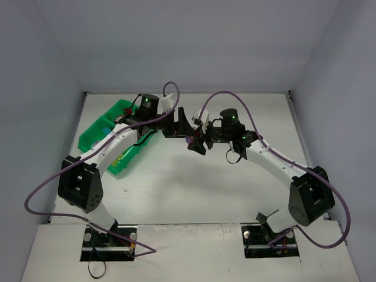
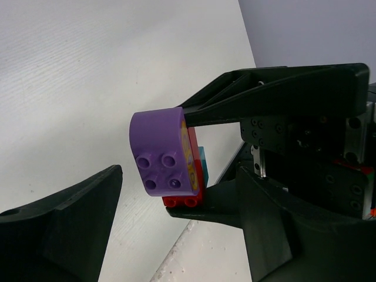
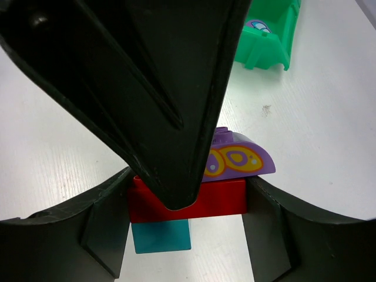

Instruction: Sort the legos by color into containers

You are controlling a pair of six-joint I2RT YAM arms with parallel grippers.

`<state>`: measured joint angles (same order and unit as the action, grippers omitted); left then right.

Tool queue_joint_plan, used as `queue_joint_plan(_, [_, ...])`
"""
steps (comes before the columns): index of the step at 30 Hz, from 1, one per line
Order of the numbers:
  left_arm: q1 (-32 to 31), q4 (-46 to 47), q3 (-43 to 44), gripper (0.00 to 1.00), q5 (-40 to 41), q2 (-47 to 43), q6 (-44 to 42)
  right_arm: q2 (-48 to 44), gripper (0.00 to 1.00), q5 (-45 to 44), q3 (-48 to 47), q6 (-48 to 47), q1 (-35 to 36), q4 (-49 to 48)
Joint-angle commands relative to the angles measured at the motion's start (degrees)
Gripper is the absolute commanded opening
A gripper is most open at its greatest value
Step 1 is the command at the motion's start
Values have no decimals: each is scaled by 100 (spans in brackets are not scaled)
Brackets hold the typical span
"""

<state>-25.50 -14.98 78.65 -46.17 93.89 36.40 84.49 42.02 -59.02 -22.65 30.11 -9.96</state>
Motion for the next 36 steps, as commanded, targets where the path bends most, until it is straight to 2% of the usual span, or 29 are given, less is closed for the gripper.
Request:
queue_joint_plan(1, [-17, 101, 291, 71, -23, -64, -107, -126, 8, 166, -241, -55, 48, -279])
queue_joint_plan(12, [-26, 610, 115, 48, -497, 60, 103, -143, 8, 210, -241, -20, 48, -296])
queue_joint_plan(20, [-25, 663, 115, 20, -717, 121, 139, -161, 8, 193, -224, 7, 48, -332])
queue_joint_plan(23, [9, 628, 185, 14, -858, 139, 157, -205, 8, 114, -119, -20, 39, -332])
queue_joint_plan(28, [325, 409, 282, 11, -1156, 16, 104, -292, 9, -114, 198, -99, 30, -323])
queue_joint_plan(36, [1011, -654, 554, 9, -1368, -204, -476, -328, 9, -326, 559, -125, 21, -296])
